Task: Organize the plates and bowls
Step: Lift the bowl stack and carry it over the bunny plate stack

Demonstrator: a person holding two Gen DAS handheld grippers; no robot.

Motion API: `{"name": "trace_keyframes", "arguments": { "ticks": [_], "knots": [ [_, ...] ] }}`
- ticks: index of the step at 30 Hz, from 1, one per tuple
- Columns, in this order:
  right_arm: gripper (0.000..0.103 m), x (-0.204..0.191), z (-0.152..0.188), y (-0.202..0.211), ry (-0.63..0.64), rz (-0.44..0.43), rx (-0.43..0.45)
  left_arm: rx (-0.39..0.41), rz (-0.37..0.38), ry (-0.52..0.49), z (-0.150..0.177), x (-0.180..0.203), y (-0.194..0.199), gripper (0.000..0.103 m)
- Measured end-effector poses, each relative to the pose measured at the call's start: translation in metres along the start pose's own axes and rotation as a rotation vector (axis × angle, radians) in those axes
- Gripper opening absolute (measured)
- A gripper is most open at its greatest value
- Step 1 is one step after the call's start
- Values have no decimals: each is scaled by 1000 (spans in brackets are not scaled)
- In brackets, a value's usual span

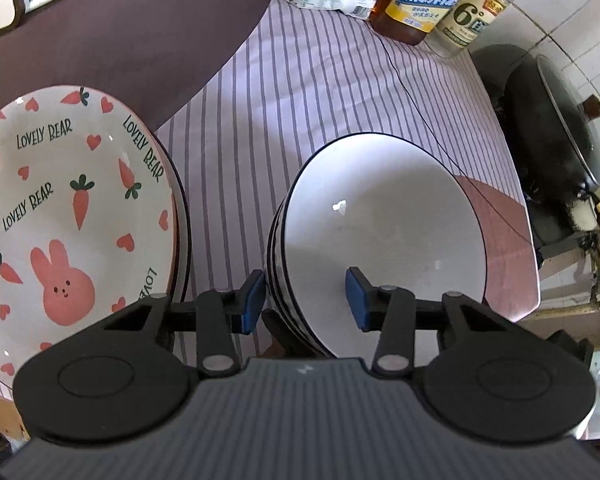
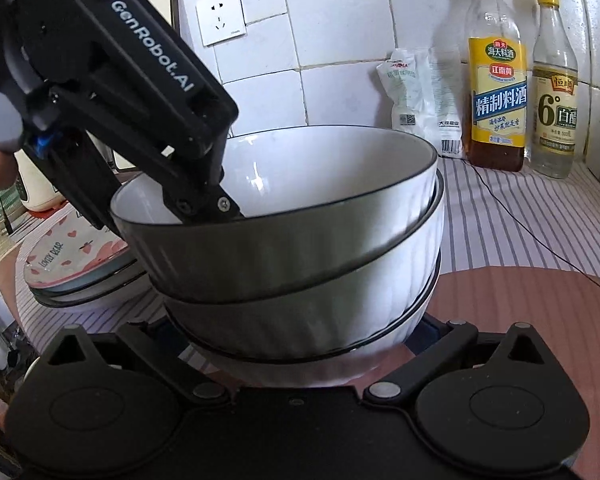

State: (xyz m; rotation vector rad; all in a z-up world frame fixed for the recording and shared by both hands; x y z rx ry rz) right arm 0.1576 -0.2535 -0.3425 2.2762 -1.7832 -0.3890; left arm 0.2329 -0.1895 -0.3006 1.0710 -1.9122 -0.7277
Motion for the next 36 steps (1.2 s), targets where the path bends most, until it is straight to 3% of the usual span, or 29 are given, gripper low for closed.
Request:
{"name": "trace_keyframes", "arguments": {
  "ticks": [11, 22, 29, 36],
  "knots": [
    [103, 6, -5, -2, 20, -11, -9, 1, -25, -135, 1, 13, 3, 39],
    [103, -8, -27, 6, 60, -15, 60, 43, -23, -184, -11, 9, 35, 39],
    [103, -39, -60, 0, 83, -71, 105, 102, -35, -170, -23, -20, 80, 39],
    [103, -94, -77, -24, 137, -192, 122, 154, -104, -106, -25, -79, 117, 39]
  ]
}}
Point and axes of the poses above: each gripper's, at about its wrist camera, not at the fingertips, and y roughly against the way its jaws point, x to its right, z to its underside, the point moved 8 cm from there along -y, roughly the way its jaws point, and after that the axes turned 13 degrees about x, right-handed, at the moved point
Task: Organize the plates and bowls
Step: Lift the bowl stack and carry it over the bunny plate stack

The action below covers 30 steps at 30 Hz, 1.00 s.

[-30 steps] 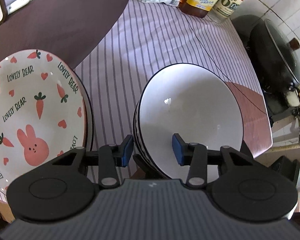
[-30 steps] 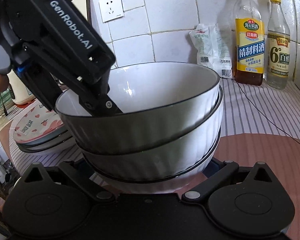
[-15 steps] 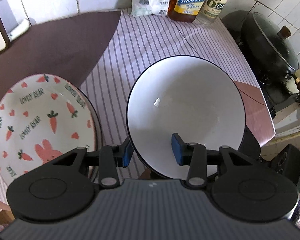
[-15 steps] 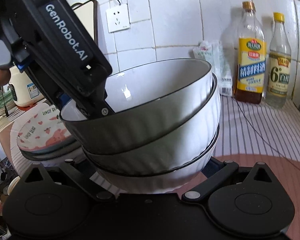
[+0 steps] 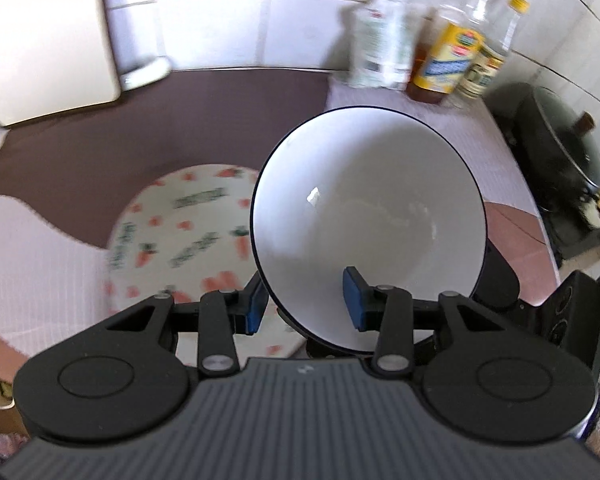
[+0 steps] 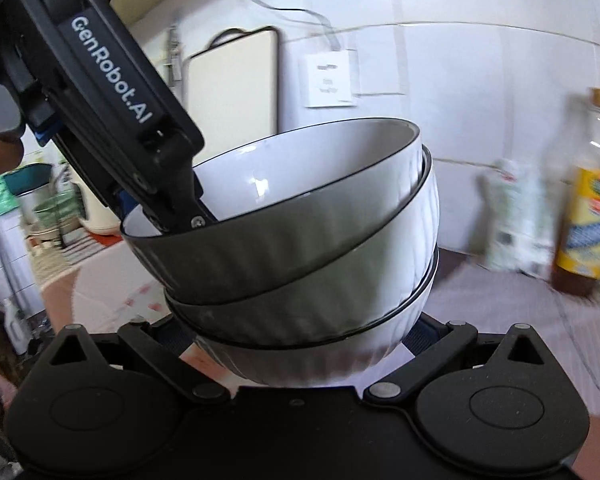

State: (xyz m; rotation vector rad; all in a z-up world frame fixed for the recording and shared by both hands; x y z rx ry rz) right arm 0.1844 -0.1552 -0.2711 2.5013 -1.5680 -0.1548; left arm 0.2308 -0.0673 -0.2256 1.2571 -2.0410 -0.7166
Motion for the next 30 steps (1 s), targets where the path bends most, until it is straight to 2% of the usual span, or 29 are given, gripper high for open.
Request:
{"name": "trace_keyframes", "arguments": {
  "ticks": [6, 13, 16, 22, 30],
  "knots": [
    [103, -33, 6, -37, 12, -79, -6, -21, -55, 20, 8, -44, -2, 39],
    [103, -41, 22, -67, -48, -102, -72, -60, -73, 29, 16, -68, -26, 39],
    [103, -43, 32, -75, -75, -104, -122, -85, -79, 44, 20, -72, -38, 39],
    [103, -46, 42, -81, -15, -109, -178, -97, -81, 56, 27, -76, -43, 39],
    [103, -54, 40, -92, -13, -85, -261, -79, -86, 81, 26, -80, -45, 39]
  ]
}}
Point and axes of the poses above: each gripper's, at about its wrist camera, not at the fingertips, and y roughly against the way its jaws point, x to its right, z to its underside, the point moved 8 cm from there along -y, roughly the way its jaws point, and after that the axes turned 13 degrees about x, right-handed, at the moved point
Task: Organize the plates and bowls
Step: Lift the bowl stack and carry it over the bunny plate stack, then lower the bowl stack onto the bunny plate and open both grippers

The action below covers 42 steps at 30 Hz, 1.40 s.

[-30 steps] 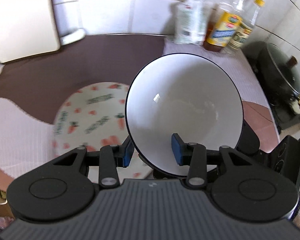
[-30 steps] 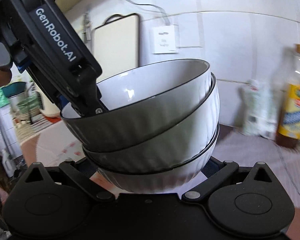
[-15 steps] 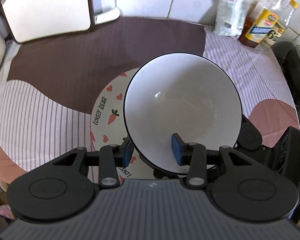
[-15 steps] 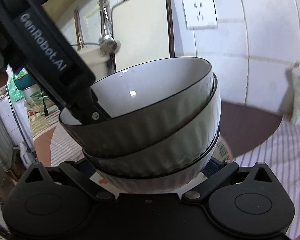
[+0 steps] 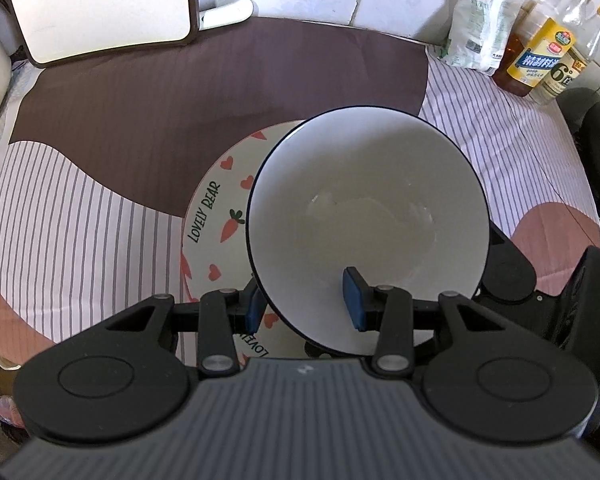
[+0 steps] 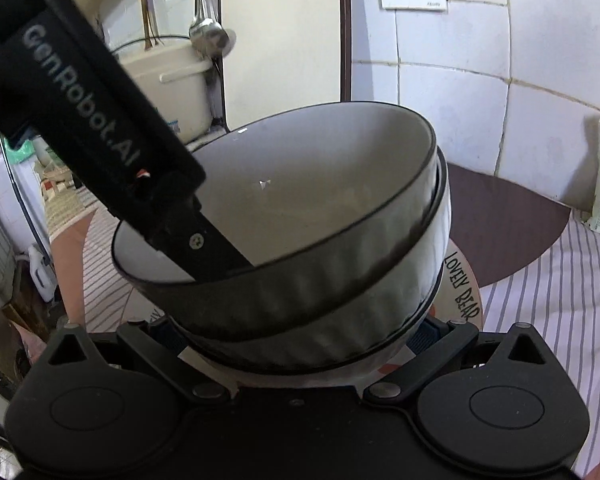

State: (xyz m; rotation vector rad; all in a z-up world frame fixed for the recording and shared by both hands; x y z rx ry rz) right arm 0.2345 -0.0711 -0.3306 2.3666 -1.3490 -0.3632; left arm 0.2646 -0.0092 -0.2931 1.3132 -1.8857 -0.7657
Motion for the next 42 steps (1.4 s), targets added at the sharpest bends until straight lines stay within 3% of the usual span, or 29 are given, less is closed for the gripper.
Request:
{"name": "trace_keyframes", "arguments": {
  "ticks": [7, 10, 16, 23, 27, 35, 42],
  "knots": [
    [103, -3, -5, 18, 23, 118, -95, 18, -13, 28, -2, -4, -1, 38],
    [103, -5, -11, 34, 8, 136, -113, 38, -60, 1, -3, -6, 3, 39],
    [103, -6, -21, 72, -13, 187, -100, 66, -54, 29, -5, -8, 22, 42],
    [103, -6, -34, 106, -15, 235, -54, 114, -75, -12, -8, -5, 67, 50],
    [103, -2, -39, 121, -126, 247, -22, 131, -68, -31, -3, 0, 97, 54],
    [103, 13, -59, 164, -188, 410, 53, 172, -48, -66, 3, 15, 149, 64],
    [103, 14, -82, 200, -139, 538, 27, 205, -30, -86, 13, 22, 181, 74]
  ]
}}
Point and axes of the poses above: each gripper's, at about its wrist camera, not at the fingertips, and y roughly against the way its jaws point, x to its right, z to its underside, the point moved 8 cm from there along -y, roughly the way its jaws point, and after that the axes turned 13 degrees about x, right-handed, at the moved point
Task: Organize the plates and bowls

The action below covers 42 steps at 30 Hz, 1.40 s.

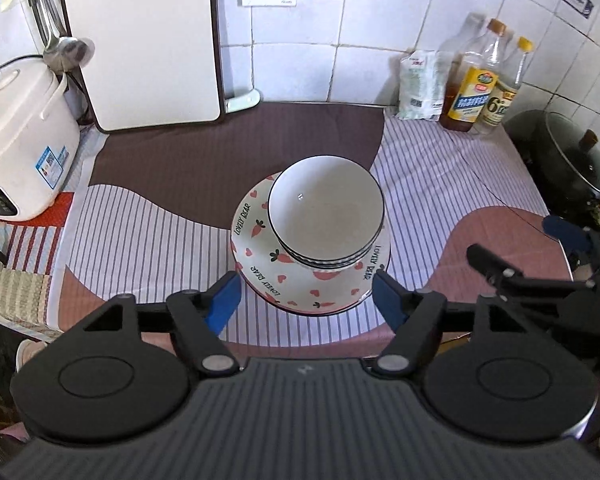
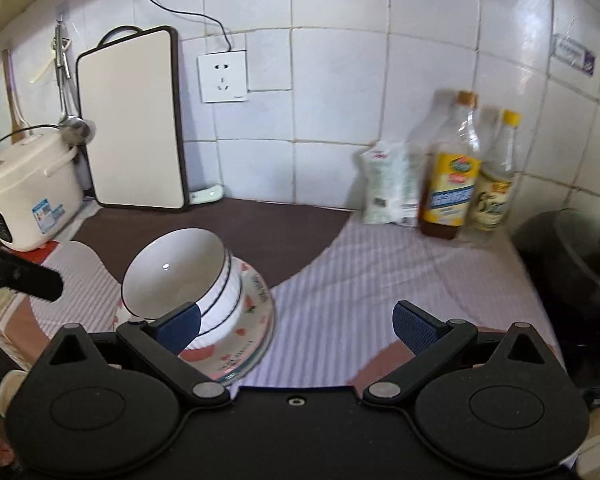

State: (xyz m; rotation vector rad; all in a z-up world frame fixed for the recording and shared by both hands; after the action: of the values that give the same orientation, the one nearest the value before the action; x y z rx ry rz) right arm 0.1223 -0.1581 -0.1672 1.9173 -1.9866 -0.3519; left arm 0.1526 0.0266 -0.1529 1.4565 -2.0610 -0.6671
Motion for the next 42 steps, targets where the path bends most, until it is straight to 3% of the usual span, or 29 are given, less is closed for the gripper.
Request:
{"name": "trace_keyframes", "arguments": {
  "ticks": [9, 23, 30, 37, 42],
  "knots": [
    [103, 3, -16, 33, -18, 61, -94, 63, -25, -13, 5, -1, 31, 94],
    [103, 9, -21, 95, -99, 145, -75, 143, -80, -56, 26, 0, 70, 95],
    [103, -7, -12, 112, -59, 147, -57, 146, -66, -17, 41, -8, 80, 95],
    [103, -13, -9, 127, -34, 190, -8, 185, -131, -87, 47, -7, 86, 95],
    [103, -11, -5, 134, -33, 212, 14, 214, -112, -86, 50, -4, 93, 95]
  ]
}}
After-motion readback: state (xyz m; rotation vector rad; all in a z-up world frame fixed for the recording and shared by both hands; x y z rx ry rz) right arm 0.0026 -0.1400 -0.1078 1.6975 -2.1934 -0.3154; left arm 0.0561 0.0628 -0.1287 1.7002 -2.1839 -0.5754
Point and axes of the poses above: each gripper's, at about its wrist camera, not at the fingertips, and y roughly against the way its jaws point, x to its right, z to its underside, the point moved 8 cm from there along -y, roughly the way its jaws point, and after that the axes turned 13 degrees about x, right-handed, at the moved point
